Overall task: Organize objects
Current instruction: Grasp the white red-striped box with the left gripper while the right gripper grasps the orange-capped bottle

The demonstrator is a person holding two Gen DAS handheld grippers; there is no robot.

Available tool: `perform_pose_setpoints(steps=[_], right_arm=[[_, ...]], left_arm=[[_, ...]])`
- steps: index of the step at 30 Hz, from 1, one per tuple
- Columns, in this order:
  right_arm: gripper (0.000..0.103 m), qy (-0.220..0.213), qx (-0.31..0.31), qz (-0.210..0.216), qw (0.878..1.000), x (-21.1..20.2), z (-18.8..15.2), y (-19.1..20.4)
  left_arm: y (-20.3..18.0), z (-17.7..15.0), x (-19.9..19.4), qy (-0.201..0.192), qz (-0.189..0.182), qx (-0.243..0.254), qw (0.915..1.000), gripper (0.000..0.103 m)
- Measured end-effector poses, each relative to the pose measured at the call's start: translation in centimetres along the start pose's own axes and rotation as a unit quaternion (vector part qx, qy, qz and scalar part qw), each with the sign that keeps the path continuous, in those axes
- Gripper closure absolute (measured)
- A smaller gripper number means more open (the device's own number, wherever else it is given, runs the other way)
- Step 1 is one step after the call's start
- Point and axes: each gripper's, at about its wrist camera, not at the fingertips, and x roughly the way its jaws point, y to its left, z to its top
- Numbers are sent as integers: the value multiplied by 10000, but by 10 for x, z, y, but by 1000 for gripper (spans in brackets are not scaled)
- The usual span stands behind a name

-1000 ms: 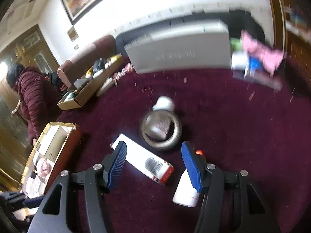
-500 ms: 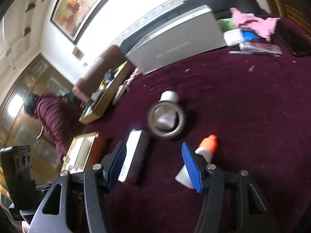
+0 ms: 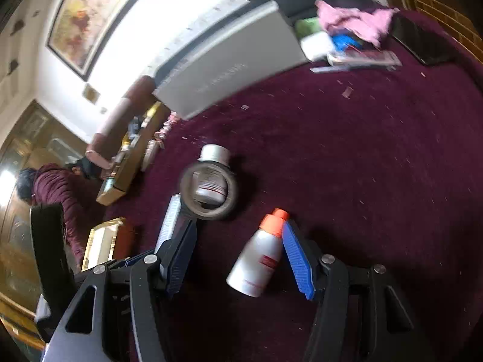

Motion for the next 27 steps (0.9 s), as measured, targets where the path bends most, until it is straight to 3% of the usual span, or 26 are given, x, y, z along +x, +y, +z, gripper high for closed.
perform_pose_setpoints(steps=[4,8,11,15,27], right_arm=[[43,195,7,-314,9993,4,-3,0],[46,240,-471,-562,9970,11,-11,15],[63,260,-1172,-586,9910,22,-21,33],[76,223,-2072,-1032,9726,35,-31,48],[77,46,-1848,-535,9813,19,-21,48]], left_arm=[[12,-12,-5,-168,-142,-133,9997,77],[17,-17,-7,-244,-101,-98,9996,77],[17,-12,-4,-195,-86,-171,9996,76],[14,-5,0,-199,3,-139,9997,75],[16,-37,-30,-592,-347,-218,9974,77]])
